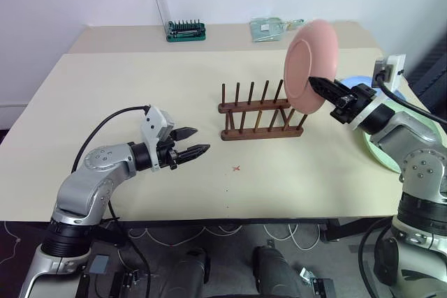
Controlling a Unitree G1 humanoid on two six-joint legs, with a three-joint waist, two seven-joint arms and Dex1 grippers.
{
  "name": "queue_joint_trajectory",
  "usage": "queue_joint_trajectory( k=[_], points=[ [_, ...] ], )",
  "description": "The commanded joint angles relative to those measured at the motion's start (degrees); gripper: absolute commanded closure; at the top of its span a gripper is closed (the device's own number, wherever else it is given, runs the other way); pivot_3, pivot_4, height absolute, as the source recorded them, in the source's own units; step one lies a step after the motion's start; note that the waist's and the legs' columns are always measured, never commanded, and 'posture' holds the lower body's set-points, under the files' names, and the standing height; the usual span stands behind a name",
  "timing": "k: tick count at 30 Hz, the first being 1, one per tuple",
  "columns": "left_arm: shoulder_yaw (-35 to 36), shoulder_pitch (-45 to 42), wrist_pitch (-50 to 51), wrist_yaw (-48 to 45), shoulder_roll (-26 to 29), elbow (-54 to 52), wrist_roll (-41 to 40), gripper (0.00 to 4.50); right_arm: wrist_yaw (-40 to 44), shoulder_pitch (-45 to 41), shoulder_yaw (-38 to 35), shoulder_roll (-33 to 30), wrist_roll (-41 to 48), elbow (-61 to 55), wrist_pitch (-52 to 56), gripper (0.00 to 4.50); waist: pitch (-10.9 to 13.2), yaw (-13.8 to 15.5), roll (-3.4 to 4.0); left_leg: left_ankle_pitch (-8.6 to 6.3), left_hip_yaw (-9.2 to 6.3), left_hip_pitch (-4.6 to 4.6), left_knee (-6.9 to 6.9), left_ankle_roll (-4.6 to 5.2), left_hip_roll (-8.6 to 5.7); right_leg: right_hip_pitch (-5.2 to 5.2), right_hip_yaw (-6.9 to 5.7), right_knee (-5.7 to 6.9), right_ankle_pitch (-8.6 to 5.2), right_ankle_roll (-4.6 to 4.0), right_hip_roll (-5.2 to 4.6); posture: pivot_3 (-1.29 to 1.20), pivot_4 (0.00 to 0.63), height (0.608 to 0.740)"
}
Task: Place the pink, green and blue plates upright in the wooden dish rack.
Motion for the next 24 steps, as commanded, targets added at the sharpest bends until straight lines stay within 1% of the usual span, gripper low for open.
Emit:
queue_joint_trajectory(
  k=[1, 2, 5, 8, 11, 14, 16, 18, 20, 22, 24],
  points=[
    [-0.2, 0.0, -0.9, 0.2, -0.3, -2.4, 0.2, 1.45, -0.1, -0.5, -0.7, -0.3, 2.0, 0.2, 0.2, 3.73, 0.0, 0.0, 0.0, 0.0, 0.0, 0.0, 0.0, 0.0, 0.0, 0.0, 0.0, 0.0, 0.0, 0.0, 0.0, 0.0, 0.15, 0.74],
    [-0.2, 0.0, -0.9, 0.3, -0.4, -2.4, 0.3, 1.45, -0.3, -0.5, -0.6, -0.2, 1.9, 0.4, 0.0, 3.41, 0.0, 0.0, 0.0, 0.0, 0.0, 0.0, 0.0, 0.0, 0.0, 0.0, 0.0, 0.0, 0.0, 0.0, 0.0, 0.0, 0.15, 0.74],
    [-0.3, 0.1, -1.1, 0.3, -0.4, -2.4, 0.4, 1.45, -0.6, -0.5, 0.3, -0.7, -0.1, 0.2, -1.7, 1.91, 0.0, 0.0, 0.0, 0.0, 0.0, 0.0, 0.0, 0.0, 0.0, 0.0, 0.0, 0.0, 0.0, 0.0, 0.0, 0.0, 0.15, 0.74],
    [-0.3, 0.0, -1.2, 0.4, -0.5, -2.4, 0.6, 1.45, -0.9, -0.5, 1.4, -2.2, -4.4, -0.3, -5.9, 0.39, 0.0, 0.0, 0.01, 0.0, 0.0, 0.0, 0.0, 0.0, 0.0, 0.0, 0.0, 0.0, 0.0, 0.0, 0.0, 0.0, 0.15, 0.74],
    [-0.4, 0.3, -1.3, 0.6, -0.5, -2.4, 0.7, 1.45, -1.7, -1.3, 0.1, -4.1, -6.7, -0.2, -9.3, 0.39, 0.0, 0.1, 0.01, 0.0, 0.01, 0.0, 0.0, 0.0, 0.0, 0.0, 0.0, -0.01, 0.0, 0.01, 0.0, 0.0, 0.15, 0.74],
    [-0.6, 0.6, -1.5, 0.7, -0.7, -2.4, 0.9, 1.45, -2.2, -1.3, -2.8, -8.1, -8.7, 0.3, -11.8, 0.39, 0.0, 0.1, 0.02, 0.0, 0.02, -0.01, 0.01, 0.0, -0.01, 0.0, 0.0, -0.01, 0.0, 0.01, -0.01, 0.0, 0.15, 0.74],
    [-0.9, 0.7, -1.7, 0.6, -0.8, -2.5, 1.0, 1.45, -1.2, 0.6, -5.1, -11.4, -8.8, 0.2, -11.6, 0.39, 0.0, 0.2, 0.02, 0.0, 0.02, -0.02, 0.0, 0.01, -0.02, 0.01, 0.0, -0.03, 0.0, 0.01, -0.02, 0.0, 0.15, 0.74],
    [-1.3, 0.6, -1.8, 0.3, -1.0, -2.3, 1.1, 1.45, 0.7, 4.7, -6.9, -15.0, -10.1, 0.5, -11.2, 0.39, 0.0, 0.4, 0.01, -0.02, 0.02, -0.03, 0.01, 0.03, -0.02, 0.02, 0.0, -0.05, -0.01, 0.01, -0.02, 0.0, 0.15, 0.74],
    [-1.8, 0.2, -2.1, -0.1, -1.3, -1.6, 1.3, 1.45, 3.9, 11.4, -6.5, -19.1, -13.1, 0.3, -11.6, 0.39, 0.0, 0.5, 0.0, -0.04, 0.01, -0.01, 0.01, 0.08, -0.02, 0.08, -0.01, -0.09, -0.01, 0.02, -0.02, 0.0, 0.15, 0.74],
    [-2.4, -0.3, -2.4, -0.6, -1.7, -0.8, 1.7, 1.45, 6.1, 18.2, -3.8, -23.1, -17.2, -0.4, -11.8, 0.39, 0.0, 0.5, 0.04, -0.06, 0.07, -0.01, 0.03, 0.1, -0.02, 0.09, -0.01, -0.11, -0.01, 0.02, -0.02, 0.0, 0.15, 0.74],
    [-3.1, -1.0, -2.9, -1.1, -2.1, 0.0, 2.1, 1.45, 4.5, 22.0, -0.5, -24.9, -21.8, 0.5, -11.8, 0.39, 0.0, 0.1, 0.07, -0.06, 0.1, 0.0, 0.04, 0.11, -0.01, 0.09, 0.0, -0.1, -0.01, 0.02, -0.02, 0.0, 0.15, 0.74]
  ],
)
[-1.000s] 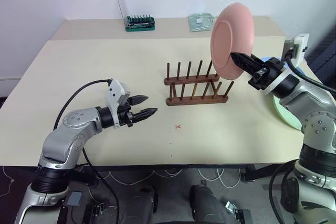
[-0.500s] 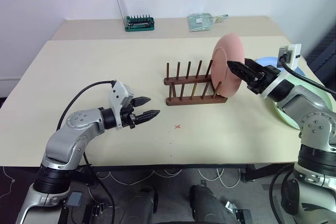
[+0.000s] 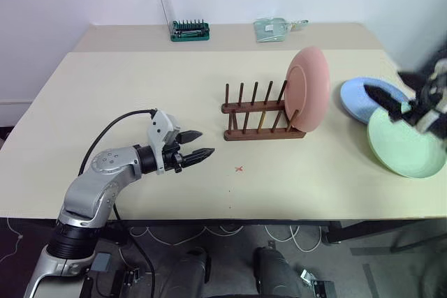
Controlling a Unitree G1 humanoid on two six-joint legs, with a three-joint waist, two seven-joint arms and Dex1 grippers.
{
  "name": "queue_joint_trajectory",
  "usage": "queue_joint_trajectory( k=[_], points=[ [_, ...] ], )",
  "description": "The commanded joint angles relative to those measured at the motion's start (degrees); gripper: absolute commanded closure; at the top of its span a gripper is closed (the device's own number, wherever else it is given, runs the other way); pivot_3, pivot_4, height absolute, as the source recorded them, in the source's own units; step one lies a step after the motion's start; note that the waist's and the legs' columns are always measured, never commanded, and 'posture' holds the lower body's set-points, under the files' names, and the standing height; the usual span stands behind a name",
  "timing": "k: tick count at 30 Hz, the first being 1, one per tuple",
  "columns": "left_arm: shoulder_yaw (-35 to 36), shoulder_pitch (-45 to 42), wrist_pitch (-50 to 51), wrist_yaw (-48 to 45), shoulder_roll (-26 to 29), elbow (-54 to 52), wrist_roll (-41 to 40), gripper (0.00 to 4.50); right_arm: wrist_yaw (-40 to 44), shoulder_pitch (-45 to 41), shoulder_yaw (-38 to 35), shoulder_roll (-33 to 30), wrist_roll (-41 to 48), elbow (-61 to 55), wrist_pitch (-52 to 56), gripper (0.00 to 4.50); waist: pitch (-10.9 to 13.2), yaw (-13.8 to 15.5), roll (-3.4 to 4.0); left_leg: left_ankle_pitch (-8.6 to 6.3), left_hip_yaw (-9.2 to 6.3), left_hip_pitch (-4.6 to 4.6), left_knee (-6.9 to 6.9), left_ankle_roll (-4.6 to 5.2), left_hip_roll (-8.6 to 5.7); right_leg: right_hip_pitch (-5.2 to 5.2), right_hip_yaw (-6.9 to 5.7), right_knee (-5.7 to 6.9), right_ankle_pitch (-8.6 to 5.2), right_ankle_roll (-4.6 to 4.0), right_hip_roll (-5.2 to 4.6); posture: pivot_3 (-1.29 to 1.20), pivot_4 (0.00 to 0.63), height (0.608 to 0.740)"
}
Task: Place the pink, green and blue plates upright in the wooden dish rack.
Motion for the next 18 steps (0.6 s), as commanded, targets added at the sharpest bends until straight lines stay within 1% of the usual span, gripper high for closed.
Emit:
queue_joint_trajectory(
  k=[1, 4, 7, 9, 10, 12, 18],
  points=[
    [-1.2, -1.6, -1.8, -1.2, -0.8, 0.2, 0.6, 1.45, -1.9, 3.5, 4.4, -2.5, -7.6, 0.1, -0.6, 0.39, 0.0, -0.6, 0.09, 0.0, 0.05, 0.02, 0.02, 0.0, 0.01, -0.01, 0.03, 0.02, 0.0, 0.0, 0.01, 0.0, 0.15, 0.74],
    [-2.0, -2.2, -2.3, -1.9, -1.3, 0.6, 1.0, 1.45, -4.2, 4.7, 7.2, -1.8, -11.7, 1.3, -1.1, 0.39, -0.1, -0.8, 0.21, 0.0, 0.23, 0.09, 0.03, 0.0, 0.08, -0.03, 0.12, 0.04, 0.0, -0.01, 0.01, 0.0, 0.15, 0.74],
    [-2.6, -2.3, -2.8, -2.5, -1.7, 0.5, 1.0, 1.45, -7.6, 5.9, 13.8, -0.9, -19.2, 5.4, -3.7, 0.39, -0.1, -0.4, 0.19, 0.0, 0.22, 0.08, 0.03, 0.0, 0.09, -0.03, 0.12, 0.03, -0.01, 0.0, 0.01, 0.0, 0.15, 0.74],
    [-2.6, -2.2, -2.8, -2.5, -1.8, 0.5, 1.2, 1.45, -8.8, 5.0, 15.0, 0.2, -20.8, 7.5, -4.5, 0.39, -0.1, -0.2, 0.19, 0.0, 0.22, 0.05, 0.05, 0.0, 0.06, -0.02, 0.12, -0.01, 0.0, 0.0, -0.02, 0.0, 0.15, 0.74],
    [-2.5, -2.2, -2.9, -2.5, -1.9, 0.5, 1.3, 1.45, -9.6, 4.2, 15.4, 0.9, -21.7, 8.8, -5.1, 0.61, -0.1, -0.2, 0.19, 0.0, 0.22, 0.04, 0.05, 0.0, 0.06, -0.02, 0.12, -0.01, 0.0, 0.0, -0.03, 0.0, 0.15, 0.74],
    [-2.4, -2.0, -3.1, -2.4, -2.0, 0.4, 1.4, 1.45, -10.5, 3.4, 16.4, 1.7, -23.3, 10.7, -6.1, 1.19, -0.1, -0.2, 0.19, 0.0, 0.21, 0.04, 0.09, 0.0, 0.04, 0.0, 0.12, -0.01, 0.0, 0.01, -0.03, 0.0, 0.15, 0.74],
    [-2.2, -1.5, -3.3, -2.2, -2.0, 0.2, 1.6, 1.45, -10.1, 3.1, 16.7, 2.2, -24.7, 10.9, -6.5, 4.26, -0.1, -0.2, 0.19, 0.0, 0.18, 0.05, 0.09, 0.0, 0.04, 0.01, 0.12, -0.01, 0.0, 0.01, -0.02, 0.0, 0.15, 0.74]
  ],
)
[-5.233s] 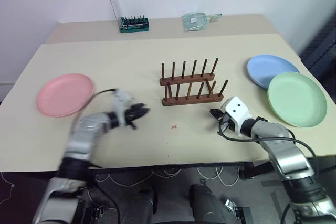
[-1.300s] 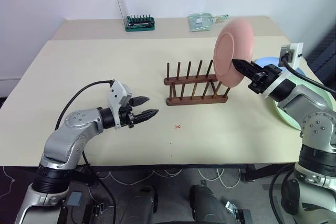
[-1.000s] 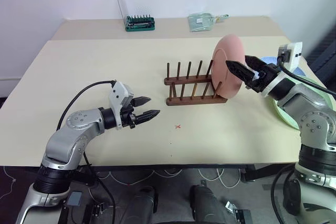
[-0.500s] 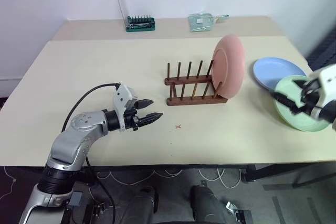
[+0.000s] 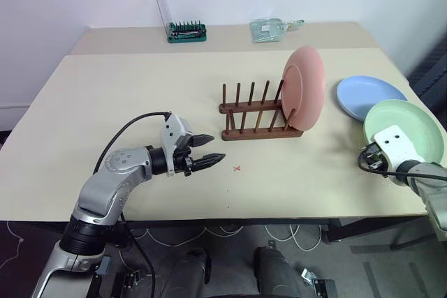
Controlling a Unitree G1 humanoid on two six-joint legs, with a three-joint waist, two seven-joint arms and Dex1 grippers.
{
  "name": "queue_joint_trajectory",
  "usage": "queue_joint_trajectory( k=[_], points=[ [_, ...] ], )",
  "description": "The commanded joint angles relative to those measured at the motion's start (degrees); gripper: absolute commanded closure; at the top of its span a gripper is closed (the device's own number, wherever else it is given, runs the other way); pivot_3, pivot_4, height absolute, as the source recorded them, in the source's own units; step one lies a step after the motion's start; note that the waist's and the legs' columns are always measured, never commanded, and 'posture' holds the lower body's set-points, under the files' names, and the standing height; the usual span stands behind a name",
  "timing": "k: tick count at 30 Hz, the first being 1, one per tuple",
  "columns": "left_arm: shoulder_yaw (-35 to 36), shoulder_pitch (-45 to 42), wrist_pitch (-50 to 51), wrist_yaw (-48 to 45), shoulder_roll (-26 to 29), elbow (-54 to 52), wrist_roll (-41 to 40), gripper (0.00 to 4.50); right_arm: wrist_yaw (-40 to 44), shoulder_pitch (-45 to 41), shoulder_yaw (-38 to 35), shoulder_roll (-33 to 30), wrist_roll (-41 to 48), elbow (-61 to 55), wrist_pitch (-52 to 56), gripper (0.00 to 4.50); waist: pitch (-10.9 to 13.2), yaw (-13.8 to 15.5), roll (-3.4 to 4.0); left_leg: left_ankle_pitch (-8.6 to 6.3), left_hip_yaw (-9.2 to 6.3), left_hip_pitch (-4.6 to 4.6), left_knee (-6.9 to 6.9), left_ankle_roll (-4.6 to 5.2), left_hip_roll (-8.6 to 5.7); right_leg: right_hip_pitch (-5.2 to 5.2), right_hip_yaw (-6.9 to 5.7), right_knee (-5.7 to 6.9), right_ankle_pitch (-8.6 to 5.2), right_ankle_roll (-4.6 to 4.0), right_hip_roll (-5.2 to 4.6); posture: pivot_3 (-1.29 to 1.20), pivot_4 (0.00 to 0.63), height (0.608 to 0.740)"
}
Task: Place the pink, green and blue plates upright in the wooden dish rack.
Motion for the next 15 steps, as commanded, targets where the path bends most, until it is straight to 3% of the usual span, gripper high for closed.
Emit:
queue_joint_trajectory(
  k=[1, 12, 15],
  points=[
    [0.9, 0.0, -1.5, -0.1, 0.1, -1.2, 0.1, 1.45, 0.2, -0.1, -1.3, -0.5, -1.2, -1.2, 0.2, 4.49, 0.0, 0.0, -0.03, 0.0, 0.0, 0.0, 0.01, 0.0, 0.0, 0.01, 0.0, 0.0, 0.0, 0.0, 0.0, 0.0, 0.15, 0.74],
    [0.2, -0.8, -2.7, -0.8, -0.3, 0.3, 0.6, 1.45, 4.7, -5.0, -11.8, -9.0, 0.0, -10.9, 2.7, 4.49, 0.1, -0.1, 0.14, 0.0, 0.02, 0.01, 0.0, 0.01, 0.01, -0.01, 0.0, 0.01, 0.0, 0.0, 0.01, 0.0, 0.15, 0.74],
    [0.0, -1.3, -3.0, -1.0, -0.6, 1.0, 0.9, 1.45, 6.0, -14.7, -14.2, -7.9, 5.5, -14.5, 0.0, 4.49, 0.1, -0.4, 0.26, -0.01, 0.06, 0.01, 0.01, 0.01, 0.02, -0.02, 0.01, 0.01, 0.0, 0.0, 0.01, 0.0, 0.15, 0.74]
  ],
)
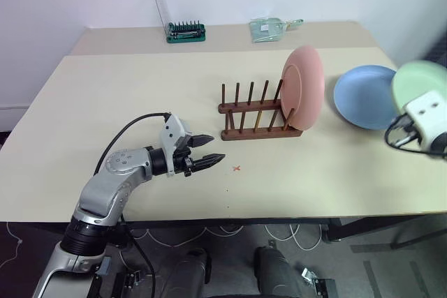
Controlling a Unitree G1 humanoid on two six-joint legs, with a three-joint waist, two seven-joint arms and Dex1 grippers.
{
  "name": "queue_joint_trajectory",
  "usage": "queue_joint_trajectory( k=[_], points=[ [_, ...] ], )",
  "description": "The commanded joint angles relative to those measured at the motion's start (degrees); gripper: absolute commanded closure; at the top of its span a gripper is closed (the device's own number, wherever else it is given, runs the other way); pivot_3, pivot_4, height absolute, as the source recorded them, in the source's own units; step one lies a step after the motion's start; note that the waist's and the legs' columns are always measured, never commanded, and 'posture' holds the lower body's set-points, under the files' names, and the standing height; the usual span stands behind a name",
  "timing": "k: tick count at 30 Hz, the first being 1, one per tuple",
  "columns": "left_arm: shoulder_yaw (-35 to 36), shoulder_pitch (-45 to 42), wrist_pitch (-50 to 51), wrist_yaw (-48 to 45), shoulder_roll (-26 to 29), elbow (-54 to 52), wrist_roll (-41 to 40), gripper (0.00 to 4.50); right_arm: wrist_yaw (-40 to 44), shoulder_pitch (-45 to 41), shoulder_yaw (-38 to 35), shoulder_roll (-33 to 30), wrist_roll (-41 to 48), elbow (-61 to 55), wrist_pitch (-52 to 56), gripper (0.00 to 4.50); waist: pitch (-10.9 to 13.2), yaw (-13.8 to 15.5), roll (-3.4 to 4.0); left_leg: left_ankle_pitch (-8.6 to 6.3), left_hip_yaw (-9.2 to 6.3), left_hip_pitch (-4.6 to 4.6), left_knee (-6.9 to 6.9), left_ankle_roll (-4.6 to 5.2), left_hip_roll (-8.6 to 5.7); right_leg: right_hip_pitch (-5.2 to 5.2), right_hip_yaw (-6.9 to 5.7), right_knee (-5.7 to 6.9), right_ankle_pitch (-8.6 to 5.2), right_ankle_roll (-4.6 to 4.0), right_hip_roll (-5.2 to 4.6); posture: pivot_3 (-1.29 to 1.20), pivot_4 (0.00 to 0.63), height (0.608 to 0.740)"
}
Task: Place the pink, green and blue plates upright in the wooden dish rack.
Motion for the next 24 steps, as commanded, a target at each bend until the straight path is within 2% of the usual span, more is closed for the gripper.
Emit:
queue_joint_trajectory(
  k=[1, 5, 10, 15, 18, 24],
  points=[
    [0.2, -1.5, -1.6, -0.7, -0.3, -0.2, 0.2, 1.45, 1.4, -8.7, -4.2, 0.8, 5.9, -6.6, -3.2, 4.49, 0.0, 0.0, 0.08, 0.0, 0.01, 0.0, 0.0, 0.0, 0.0, 0.0, 0.02, 0.0, 0.0, 0.0, 0.0, 0.0, 0.15, 0.74],
    [0.1, -1.9, -2.0, -0.9, -0.9, 0.3, 0.5, 1.45, 3.2, -24.6, -3.8, 10.8, 29.3, -17.3, 5.1, 4.49, 0.0, -0.2, 0.08, 0.0, -0.02, 0.0, -0.07, 0.0, 0.09, -0.04, 0.01, 0.0, 0.0, 0.0, 0.04, 0.0, 0.15, 0.74],
    [0.5, -1.5, -2.1, -0.8, -1.1, 0.2, 0.6, 1.45, 0.5, -29.5, -1.0, 19.0, 51.0, -22.1, 14.4, 4.49, 0.1, 0.9, -0.23, -0.01, -0.29, -0.08, -0.05, 0.02, 0.12, 0.04, -0.15, -0.05, 0.0, 0.0, -0.01, 0.0, 0.15, 0.74],
    [1.3, -0.7, -2.1, -0.1, -1.0, -0.6, 0.6, 1.45, -7.4, -29.7, 3.9, 25.8, 54.1, -16.7, 18.5, 4.49, 0.1, 1.2, -0.22, -0.02, -0.26, -0.08, -0.03, 0.03, -0.02, -0.03, -0.12, -0.03, 0.01, -0.02, -0.05, 0.0, 0.15, 0.74],
    [1.9, 0.2, -1.8, 0.4, -0.7, -1.4, 0.3, 1.45, -11.4, -29.7, 3.5, 28.7, 56.2, -11.6, 20.6, 4.49, 0.1, 1.1, -0.19, -0.02, -0.23, -0.07, -0.06, 0.03, -0.02, -0.08, -0.12, 0.02, 0.01, -0.03, -0.03, 0.0, 0.15, 0.74],
    [2.3, 1.2, -1.5, 1.1, -0.4, -2.6, 0.0, 1.45, -15.3, -29.6, 1.6, 30.6, 58.6, -4.6, 22.3, 4.49, 0.1, 1.1, -0.17, -0.02, -0.22, -0.1, -0.13, 0.03, -0.02, -0.17, -0.11, 0.06, 0.01, -0.03, -0.02, 0.0, 0.15, 0.74]
  ],
)
